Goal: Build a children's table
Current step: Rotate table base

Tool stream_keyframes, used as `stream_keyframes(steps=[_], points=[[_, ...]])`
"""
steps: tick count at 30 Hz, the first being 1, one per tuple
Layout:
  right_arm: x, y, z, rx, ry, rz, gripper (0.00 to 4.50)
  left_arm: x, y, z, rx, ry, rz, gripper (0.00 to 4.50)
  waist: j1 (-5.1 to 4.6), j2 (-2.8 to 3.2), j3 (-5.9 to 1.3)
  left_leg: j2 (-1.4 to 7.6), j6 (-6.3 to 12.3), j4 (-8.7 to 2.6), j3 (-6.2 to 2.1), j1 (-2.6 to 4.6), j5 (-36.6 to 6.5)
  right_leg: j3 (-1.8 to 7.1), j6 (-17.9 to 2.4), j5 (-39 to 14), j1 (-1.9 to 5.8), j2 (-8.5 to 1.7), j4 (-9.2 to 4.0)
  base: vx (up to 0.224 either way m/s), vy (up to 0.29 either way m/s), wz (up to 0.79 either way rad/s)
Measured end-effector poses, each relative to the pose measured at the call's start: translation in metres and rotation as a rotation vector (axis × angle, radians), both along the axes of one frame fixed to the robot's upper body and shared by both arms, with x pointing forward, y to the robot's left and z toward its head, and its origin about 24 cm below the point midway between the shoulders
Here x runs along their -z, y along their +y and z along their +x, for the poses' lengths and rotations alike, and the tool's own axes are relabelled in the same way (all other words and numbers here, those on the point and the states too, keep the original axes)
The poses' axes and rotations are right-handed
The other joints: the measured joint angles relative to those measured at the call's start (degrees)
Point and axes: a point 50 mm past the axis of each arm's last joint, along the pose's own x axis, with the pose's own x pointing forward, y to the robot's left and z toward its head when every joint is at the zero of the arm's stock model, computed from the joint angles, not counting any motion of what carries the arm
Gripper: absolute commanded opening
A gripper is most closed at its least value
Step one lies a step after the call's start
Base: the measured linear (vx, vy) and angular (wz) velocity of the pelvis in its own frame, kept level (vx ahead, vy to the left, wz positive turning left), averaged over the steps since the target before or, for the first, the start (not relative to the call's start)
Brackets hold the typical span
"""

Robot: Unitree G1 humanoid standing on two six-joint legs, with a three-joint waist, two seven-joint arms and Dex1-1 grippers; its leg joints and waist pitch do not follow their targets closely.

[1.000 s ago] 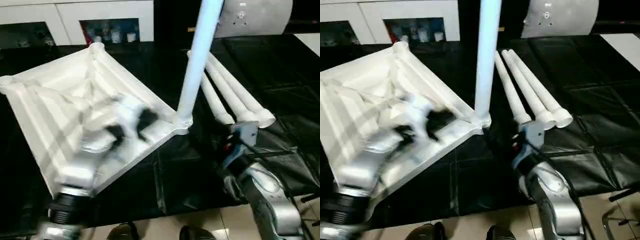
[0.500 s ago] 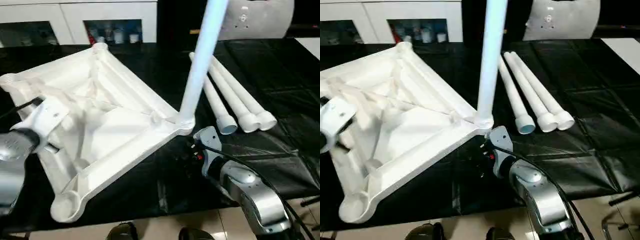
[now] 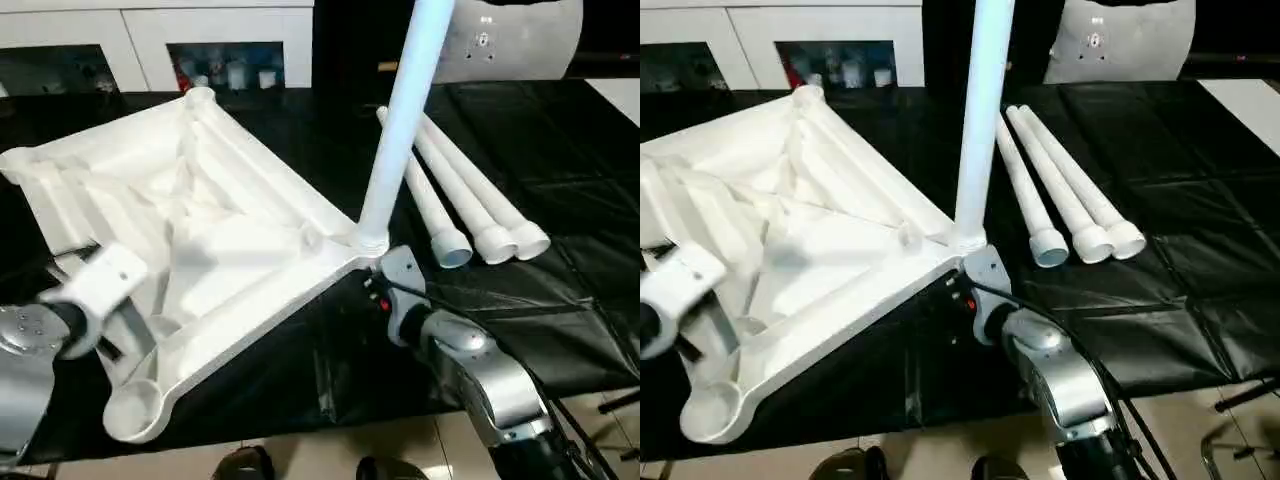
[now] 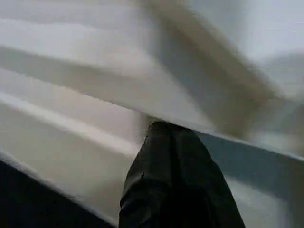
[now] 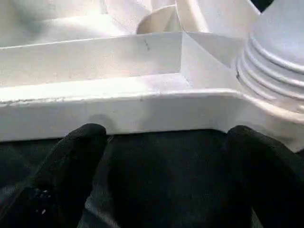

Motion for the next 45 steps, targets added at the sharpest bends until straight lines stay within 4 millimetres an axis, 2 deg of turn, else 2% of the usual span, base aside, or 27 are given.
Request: stream_keyframes(steps=[5, 9, 11, 16, 20, 24, 29, 32, 35, 38, 40, 42, 43, 44, 45], points=[[0.0, -0.002, 0.008, 0.022, -0.005, -0.003, 4.5, -0.006, -0.025, -0.013, 0.195, 0.124, -0.184, 0.08, 0.29, 0.0, 0.0, -0.05, 0.0, 0.06, 0.0, -0.02, 0.0, 0.04, 0.0, 0.0, 0.01, -0.03, 0.0, 0.0, 0.0, 0.0], [0.001, -0.006, 0.012, 0.033, -0.005, -0.009, 4.5, -0.008, -0.033, -0.021, 0.279, 0.186, -0.26, 0.08, -0.32, -0.01, -0.01, -0.04, 0.0, 0.06, 0.02, 0.01, 0.0, 0.07, 0.0, 0.0, 0.01, -0.02, 0.0, 0.0, 0.0, 0.0], [0.002, -0.01, 0.017, 0.046, -0.008, -0.022, 4.5, -0.006, -0.045, -0.026, 0.35, 0.225, -0.346, 0.08, -0.96, -0.02, -0.02, -0.04, 0.01, 0.06, 0.03, 0.01, 0.0, 0.08, 0.0, 0.0, -0.01, -0.01, 0.01, 0.0, 0.0, 0.0], [0.0, -0.014, 0.026, 0.073, -0.022, -0.042, 4.5, -0.005, -0.071, -0.032, 0.48, 0.273, -0.482, 0.08, -1.77, -0.04, -0.02, 0.07, -0.07, 0.02, 0.04, 0.06, 0.0, 0.06, 0.0, 0.1, -0.04, 0.09, 0.09, 0.0, 0.0, 0.0], [-0.003, 0.002, 0.032, 0.036, -0.035, -0.025, 4.5, -0.01, -0.101, -0.02, 0.599, 0.204, -0.549, 0.08, -1.88, -0.05, -0.02, 0.15, -0.21, 0.02, 0.04, 0.17, 0.1, 0.06, -0.1, 0.1, -0.05, 0.15, 0.26, 0.0, 0.0, 0.0], [-0.005, 0.013, 0.035, 0.017, -0.041, -0.006, 4.5, -0.009, -0.111, 0.011, 0.524, 0.077, -0.547, 0.08, -1.45, -0.02, -0.01, 0.16, -0.31, 0.02, 0.02, 0.23, 0.2, 0.05, 0.0, 0.1, 0.0, 0.16, 0.35, 0.0, 0.0, 0.0], [-0.009, 0.014, 0.04, 0.025, -0.068, -0.002, 4.5, -0.004, -0.124, 0.035, 0.456, -0.001, -0.554, 0.08, -1.44, 0.01, 0.01, 0.13, -0.28, 0.09, 0.03, 0.11, 0.2, 0.06, -0.1, 0.2, -0.03, 0.14, 0.26, 0.0, 0.0, 0.0], [-0.021, 0.009, 0.05, 0.088, -0.113, -0.001, 4.5, 0.0, -0.126, 0.045, 0.409, -0.048, -0.519, 0.08, -1.46, 0.07, 0.04, 0.15, -0.28, 0.09, 0.02, 0.08, 0.2, 0.05, 0.0, 0.2, -0.07, 0.15, 0.27, 0.0, 0.0, 0.0], [-0.04, -0.002, 0.06, 0.161, -0.177, 0.005, 4.5, -0.006, -0.125, 0.048, 0.402, -0.111, -0.53, 0.08, -1.15, 0.12, 0.07, 0.16, -0.27, 0.09, 0.02, 0.06, 0.2, 0.02, 0.0, 0.2, -0.06, 0.15, 0.25, 0.0, 0.0, 0.0], [-0.051, -0.009, 0.06, 0.181, -0.213, 0.01, 4.5, -0.018, -0.116, 0.048, 0.395, -0.193, -0.525, 0.08, -1.06, 0.13, 0.07, 0.16, -0.25, 0.07, 0.02, 0.06, 0.2, 0.01, 0.0, 0.2, -0.06, 0.15, 0.22, 0.0, 0.0, 0.0], [-0.051, -0.01, 0.058, 0.184, -0.208, 0.007, 4.5, -0.024, -0.11, 0.048, 0.38, -0.229, -0.524, 0.34, -0.97, 0.13, 0.07, 0.16, -0.25, 0.07, 0.02, 0.06, 0.2, 0.0, 0.0, 0.2, -0.06, 0.15, 0.23, 0.0, 0.0, 0.0], [-0.049, -0.01, 0.053, 0.167, -0.2, 0.008, 4.5, -0.028, -0.103, 0.041, 0.39, -0.222, -0.54, 0.43, -0.97, 0.13, 0.07, 0.17, -0.26, 0.06, 0.02, 0.06, 0.2, 0.01, 0.0, 0.2, -0.06, 0.15, 0.2, 0.0, 0.0, 0.0], [-0.049, -0.01, 0.046, 0.132, -0.209, 0.008, 4.5, -0.028, -0.098, 0.032, 0.419, -0.191, -0.542, 0.47, -1.05, 0.12, 0.07, 0.17, -0.25, 0.02, 0.02, 0.06, 0.2, 0.0, 0.0, 0.2, -0.07, 0.15, 0.15, 0.0, 0.0, 0.0], [-0.046, -0.012, 0.039, 0.094, -0.203, 0.006, 4.5, -0.028, -0.09, 0.02, 0.453, -0.139, -0.531, 0.7, -1.01, 0.12, 0.07, 0.17, -0.24, -0.04, 0.02, 0.07, 0.2, 0.0, 0.0, 0.1, -0.06, 0.16, 0.11, 0.0, 0.0, 0.0], [-0.044, -0.014, 0.036, 0.076, -0.199, 0.003, 4.5, -0.027, -0.085, 0.015, 0.469, -0.111, -0.517, 0.7, -0.95, 0.12, 0.07, 0.17, -0.24, -0.05, 0.02, 0.06, 0.2, -0.01, 0.0, 0.1, -0.08, 0.16, 0.11, 0.0, 0.0, 0.0]])
